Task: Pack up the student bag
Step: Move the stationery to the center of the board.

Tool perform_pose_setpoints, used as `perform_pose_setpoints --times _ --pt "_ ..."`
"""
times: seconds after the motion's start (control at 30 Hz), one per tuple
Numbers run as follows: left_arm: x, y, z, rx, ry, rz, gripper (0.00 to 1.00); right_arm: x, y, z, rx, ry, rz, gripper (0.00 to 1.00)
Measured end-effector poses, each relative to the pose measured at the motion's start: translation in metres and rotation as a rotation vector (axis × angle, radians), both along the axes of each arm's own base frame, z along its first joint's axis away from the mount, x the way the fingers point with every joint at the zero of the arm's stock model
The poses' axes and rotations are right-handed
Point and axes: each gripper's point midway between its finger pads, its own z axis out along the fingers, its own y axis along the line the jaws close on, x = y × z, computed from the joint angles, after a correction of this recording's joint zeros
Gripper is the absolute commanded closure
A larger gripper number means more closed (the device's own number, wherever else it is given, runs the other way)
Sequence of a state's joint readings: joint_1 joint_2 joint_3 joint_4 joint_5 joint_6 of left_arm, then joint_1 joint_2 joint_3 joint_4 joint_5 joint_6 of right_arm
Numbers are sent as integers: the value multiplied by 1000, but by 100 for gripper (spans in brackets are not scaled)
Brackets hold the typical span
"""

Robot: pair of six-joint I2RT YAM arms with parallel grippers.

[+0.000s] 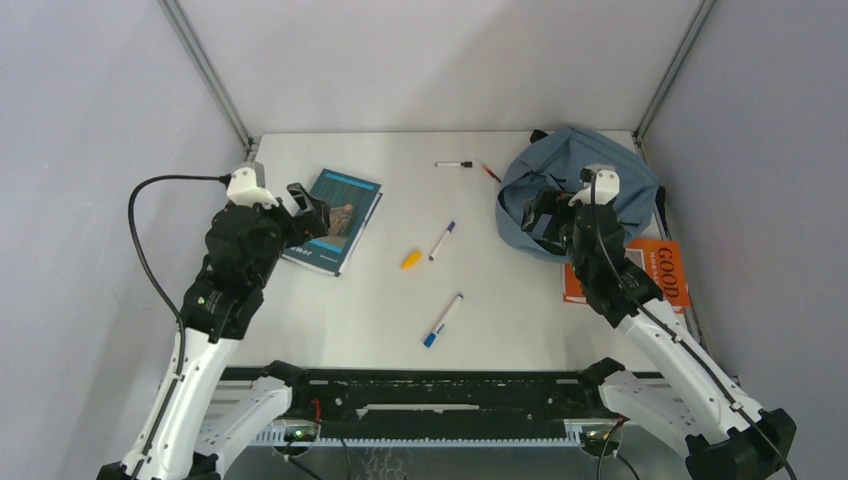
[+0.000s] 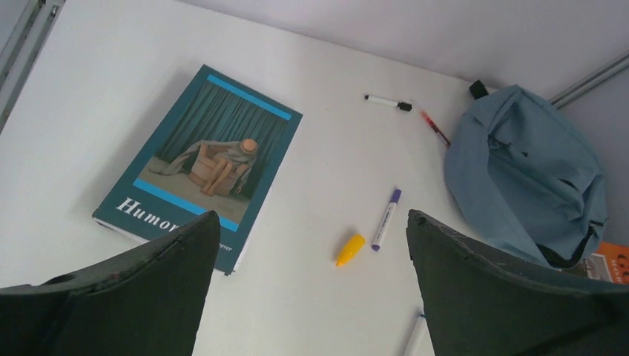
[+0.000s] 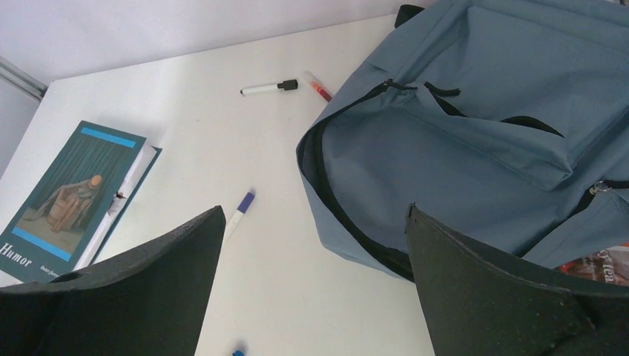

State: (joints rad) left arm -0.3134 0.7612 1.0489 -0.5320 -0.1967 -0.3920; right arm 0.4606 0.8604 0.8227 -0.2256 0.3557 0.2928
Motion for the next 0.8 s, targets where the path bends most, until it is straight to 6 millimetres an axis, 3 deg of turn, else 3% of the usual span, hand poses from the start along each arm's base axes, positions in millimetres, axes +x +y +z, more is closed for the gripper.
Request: perform_pose_setpoints --times 0.23,0.4,0.53,0.8 --pt "-6 -7 15 -31 -58 -49 0 0 0 -1 -1 3 1 0" --pt "-4 -19 9 -40 -39 -108 0 3 6 -9 -7 37 23 0" --pt "1 -37 -18 -57 45 -184 0 14 19 -12 -13 110 51 0" --pt "7 -90 -105 -13 363 -343 0 46 52 -18 -35 305 107 0"
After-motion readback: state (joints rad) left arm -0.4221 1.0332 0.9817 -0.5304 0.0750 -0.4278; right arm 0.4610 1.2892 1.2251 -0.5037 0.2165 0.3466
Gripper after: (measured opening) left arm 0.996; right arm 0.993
